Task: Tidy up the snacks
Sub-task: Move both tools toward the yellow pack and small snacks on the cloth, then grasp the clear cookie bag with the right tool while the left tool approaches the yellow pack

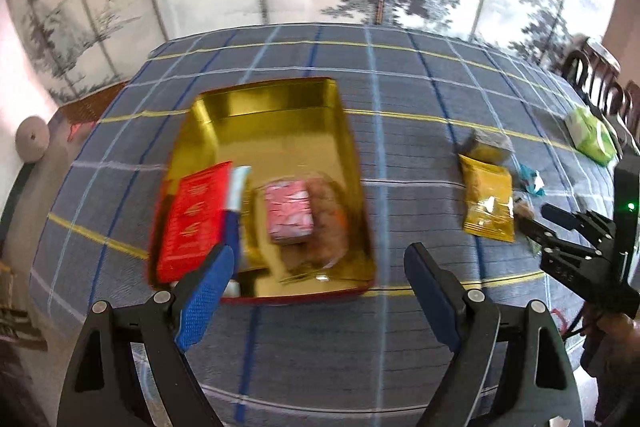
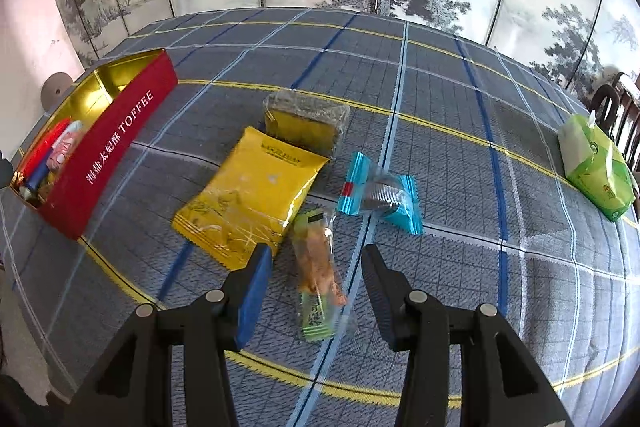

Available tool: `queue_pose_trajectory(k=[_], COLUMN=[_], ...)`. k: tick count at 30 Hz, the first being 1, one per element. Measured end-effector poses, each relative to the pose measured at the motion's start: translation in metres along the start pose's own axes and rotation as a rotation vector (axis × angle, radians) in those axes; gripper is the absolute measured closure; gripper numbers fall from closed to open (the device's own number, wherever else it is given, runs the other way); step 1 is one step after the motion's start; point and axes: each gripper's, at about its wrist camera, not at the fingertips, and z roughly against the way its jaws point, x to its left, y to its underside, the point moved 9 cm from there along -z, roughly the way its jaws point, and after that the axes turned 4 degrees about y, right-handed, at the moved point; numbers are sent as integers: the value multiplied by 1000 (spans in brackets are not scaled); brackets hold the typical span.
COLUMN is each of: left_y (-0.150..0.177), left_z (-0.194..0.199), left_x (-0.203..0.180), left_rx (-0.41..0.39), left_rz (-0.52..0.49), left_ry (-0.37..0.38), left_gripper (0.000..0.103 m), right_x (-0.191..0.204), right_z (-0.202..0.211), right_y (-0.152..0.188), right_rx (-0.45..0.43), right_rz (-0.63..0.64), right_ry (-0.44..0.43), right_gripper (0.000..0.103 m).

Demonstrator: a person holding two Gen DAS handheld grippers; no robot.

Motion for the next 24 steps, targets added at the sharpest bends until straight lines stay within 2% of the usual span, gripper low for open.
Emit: queue_pose_trajectory(k=[7, 12, 14, 16, 24], left_y=[-2, -3, -2, -3, -2], left_z=[-18, -35, -40, -45, -63], left_x=[-44, -71, -79, -87, -107], left_rx=[23, 35, 37, 38, 64], left_rz=[-52, -80, -89, -99, -120], left_ry=[50, 67, 69, 70, 69], left_gripper=[18, 18, 18, 18, 18], right_x=[-9, -9, -12, -15, -18], right_z=[-9, -8, -7, -6, -7], right_y=[0, 0, 1, 3, 3], right_rx=[-10, -25, -33, -41, -64], right_rz=[-11, 1, -1, 1, 16], right_ry=[-30, -55, -65, -68, -83], right_gripper=[65, 67, 76, 81, 80])
